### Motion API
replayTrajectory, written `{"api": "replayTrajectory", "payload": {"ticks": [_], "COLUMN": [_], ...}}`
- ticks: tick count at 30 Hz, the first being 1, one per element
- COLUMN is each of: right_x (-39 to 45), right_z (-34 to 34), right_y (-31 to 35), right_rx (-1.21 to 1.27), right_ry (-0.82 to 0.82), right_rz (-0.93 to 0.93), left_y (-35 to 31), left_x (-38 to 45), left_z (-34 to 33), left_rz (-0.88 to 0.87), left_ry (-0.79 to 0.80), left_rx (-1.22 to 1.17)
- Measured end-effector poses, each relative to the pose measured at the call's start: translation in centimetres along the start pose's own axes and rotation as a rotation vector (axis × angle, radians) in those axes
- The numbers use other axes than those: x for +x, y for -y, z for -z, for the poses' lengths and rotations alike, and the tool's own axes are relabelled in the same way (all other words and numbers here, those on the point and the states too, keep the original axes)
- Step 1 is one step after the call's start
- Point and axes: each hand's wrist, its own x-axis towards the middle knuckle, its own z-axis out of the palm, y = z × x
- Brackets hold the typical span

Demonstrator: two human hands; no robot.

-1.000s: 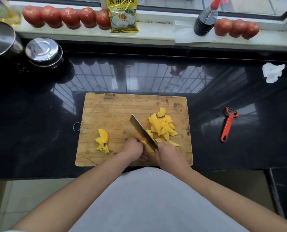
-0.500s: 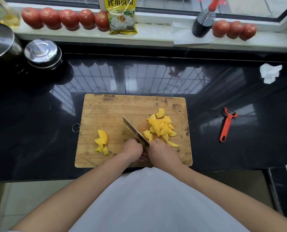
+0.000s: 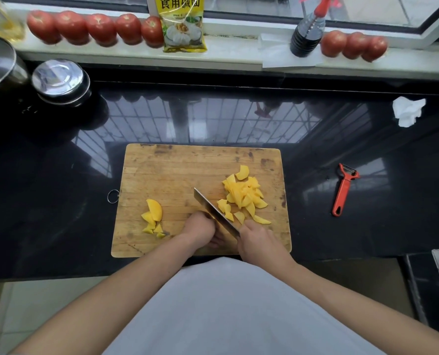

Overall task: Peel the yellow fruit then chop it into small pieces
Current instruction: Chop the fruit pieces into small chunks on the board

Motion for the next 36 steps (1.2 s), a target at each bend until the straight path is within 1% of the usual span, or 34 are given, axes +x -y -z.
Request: {"api": "replayTrajectory", "payload": {"ticks": [12,18,26,29,31,36], "right_x": [-0.2,-0.2,-1.6,-1.3,-0.6,1.4], "right_z": [0.5,0.6,1.0,1.0,0.6,-0.9], "right_y": [0.0,0.0,-1.4,-1.1,-0.5,1.1], "right_rx": [-0.019,-0.043,-0.079,-0.083,-0.074,-0.031], "right_ry": [0.04,0.069,0.231,0.266,0.241,0.09], "right_rz": [-0.003,0.0,-0.046,-0.047,-0.041,-0.014], "left_y": [-0.1,0.0,-0.1,0.1,0.1,0.2], "left_x": [0.0,0.1,0.5,0.9,1.0,0.9], "left_z": [0.3,0.2,0.0,0.1,0.1,0.1], "left_rz": [-0.016,-0.027,0.01,0.03,0.028,0.019], "left_ry": [0.014,0.014,0.006,0.017,0.013,0.004], "left_rx": [0.039,0.017,-0.029,-0.05,-0.052,-0.043]}}
